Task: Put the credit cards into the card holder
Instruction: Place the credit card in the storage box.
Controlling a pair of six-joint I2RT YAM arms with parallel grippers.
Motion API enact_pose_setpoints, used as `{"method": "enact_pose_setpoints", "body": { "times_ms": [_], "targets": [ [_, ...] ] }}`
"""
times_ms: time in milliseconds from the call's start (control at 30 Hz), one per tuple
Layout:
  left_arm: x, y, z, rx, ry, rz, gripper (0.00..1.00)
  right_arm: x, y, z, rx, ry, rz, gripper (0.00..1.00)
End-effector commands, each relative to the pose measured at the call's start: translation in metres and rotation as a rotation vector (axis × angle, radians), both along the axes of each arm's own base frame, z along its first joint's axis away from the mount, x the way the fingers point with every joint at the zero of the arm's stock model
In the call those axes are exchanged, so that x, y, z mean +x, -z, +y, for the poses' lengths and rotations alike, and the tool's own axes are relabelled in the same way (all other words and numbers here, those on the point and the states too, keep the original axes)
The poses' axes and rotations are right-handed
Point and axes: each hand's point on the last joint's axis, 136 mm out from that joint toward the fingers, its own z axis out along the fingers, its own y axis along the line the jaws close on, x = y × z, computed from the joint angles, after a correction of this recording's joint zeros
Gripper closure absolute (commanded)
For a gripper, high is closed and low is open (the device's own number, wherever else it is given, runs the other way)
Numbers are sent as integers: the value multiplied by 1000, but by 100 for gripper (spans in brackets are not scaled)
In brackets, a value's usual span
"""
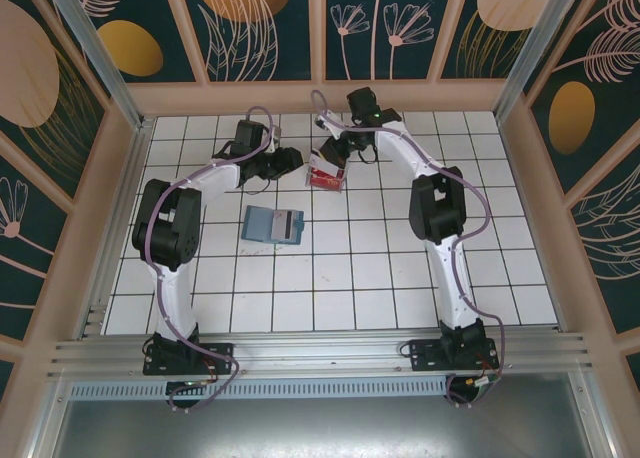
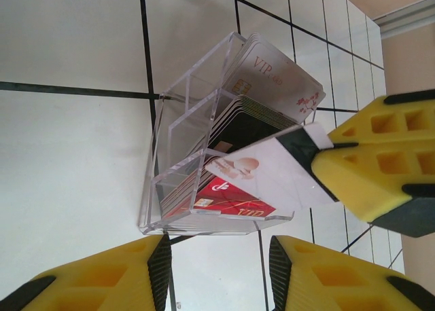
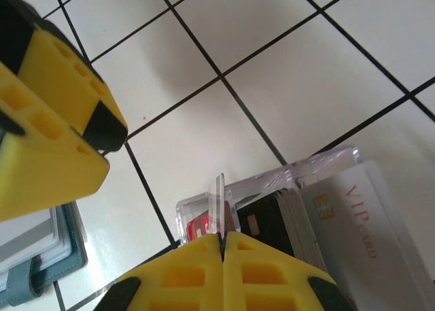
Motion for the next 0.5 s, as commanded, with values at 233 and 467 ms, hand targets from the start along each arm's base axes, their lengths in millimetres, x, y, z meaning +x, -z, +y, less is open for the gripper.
{"method": "enact_pose_setpoints", "body": {
  "times_ms": [233, 467],
  "targets": [
    [-2, 2, 0, -24, 4, 6, 55, -3, 29, -19, -65, -9, 71, 98],
    [-2, 5, -2, -32, 8, 14, 55, -22, 42, -22, -36, -13, 131, 97]
  ]
}}
